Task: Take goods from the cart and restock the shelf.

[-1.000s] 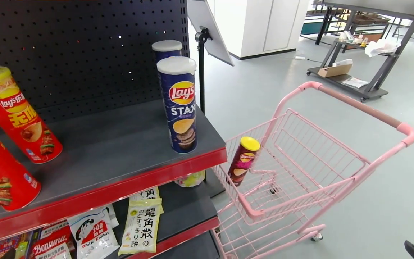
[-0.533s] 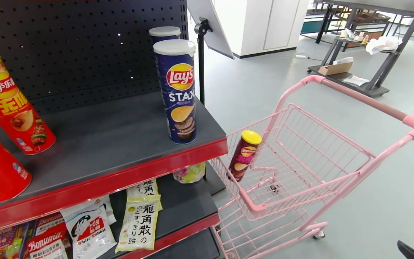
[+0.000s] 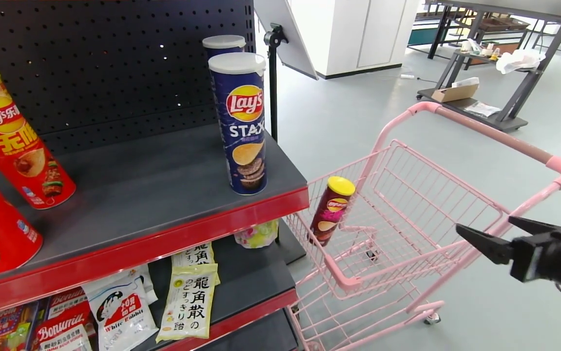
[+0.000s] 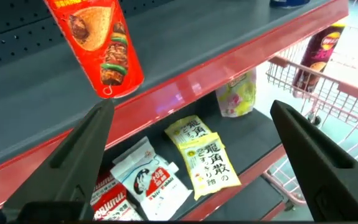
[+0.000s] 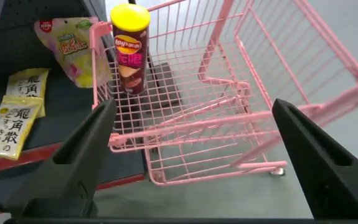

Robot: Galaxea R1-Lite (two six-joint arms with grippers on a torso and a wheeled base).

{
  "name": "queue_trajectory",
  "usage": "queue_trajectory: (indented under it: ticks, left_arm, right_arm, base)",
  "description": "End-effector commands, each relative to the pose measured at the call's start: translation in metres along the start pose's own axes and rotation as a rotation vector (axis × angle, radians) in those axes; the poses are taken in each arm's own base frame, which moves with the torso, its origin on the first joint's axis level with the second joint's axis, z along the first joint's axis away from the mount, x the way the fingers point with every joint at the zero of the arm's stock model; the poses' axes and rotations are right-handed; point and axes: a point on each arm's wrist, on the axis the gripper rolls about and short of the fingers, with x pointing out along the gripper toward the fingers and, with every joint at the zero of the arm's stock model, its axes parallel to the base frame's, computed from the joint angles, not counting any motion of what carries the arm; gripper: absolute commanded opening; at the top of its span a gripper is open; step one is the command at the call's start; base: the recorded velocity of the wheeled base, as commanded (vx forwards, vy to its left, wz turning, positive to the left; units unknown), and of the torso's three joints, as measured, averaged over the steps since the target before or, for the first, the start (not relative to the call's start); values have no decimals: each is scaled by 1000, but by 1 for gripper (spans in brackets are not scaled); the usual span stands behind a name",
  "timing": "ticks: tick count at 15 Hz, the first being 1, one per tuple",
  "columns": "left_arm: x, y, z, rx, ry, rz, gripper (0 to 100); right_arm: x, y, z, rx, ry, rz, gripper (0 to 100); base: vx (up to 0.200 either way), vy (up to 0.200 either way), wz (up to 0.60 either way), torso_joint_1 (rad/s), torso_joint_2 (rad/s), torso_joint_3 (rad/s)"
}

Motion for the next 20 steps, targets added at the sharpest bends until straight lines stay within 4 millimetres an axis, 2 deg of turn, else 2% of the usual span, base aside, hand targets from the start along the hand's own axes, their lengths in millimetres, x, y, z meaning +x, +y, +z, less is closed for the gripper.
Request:
queue_trajectory:
  ticks: [1,2,4,6,8,9,15,20]
  left_arm:
    - [-1,0,-1,-22,-4,-1,100]
    - [-1,0,-1,-39,-6,-2,100]
    - [0,-1,-1,-68,-9,-42,100]
    - [1,-2,-7,-68,11,-48,100]
    - [3,-3,-11,-69,26,-50,100]
    - [3,-3,-11,-69,27,-51,100]
    - [3,-3,-11,-69,29,-43,100]
    - [2,-3,-10,-69,26,-40,100]
  right_arm:
    - [83,3,-3,20,97,61,100]
    - [90,4,-1,17,94,75,100]
    - [120,14,-6,6,129,103,100]
    - [142,19,-11,12,154,129,100]
    - [183,23,-17,54,133,133,100]
    - [197,28,-20,70,113,140,100]
    - [224,68,-29,128,116,198,100]
    - [247,70,-42,132,127,171,100]
  base:
    - [0,0,0,0,0,0]
    - [0,0,0,0,0,0]
    - [0,0,0,0,0,0]
    - [0,0,0,0,0,0]
    - [0,0,0,0,0,0]
    - [0,0,0,0,0,0]
    - [0,0,0,0,0,0]
    - [0,0,0,0,0,0]
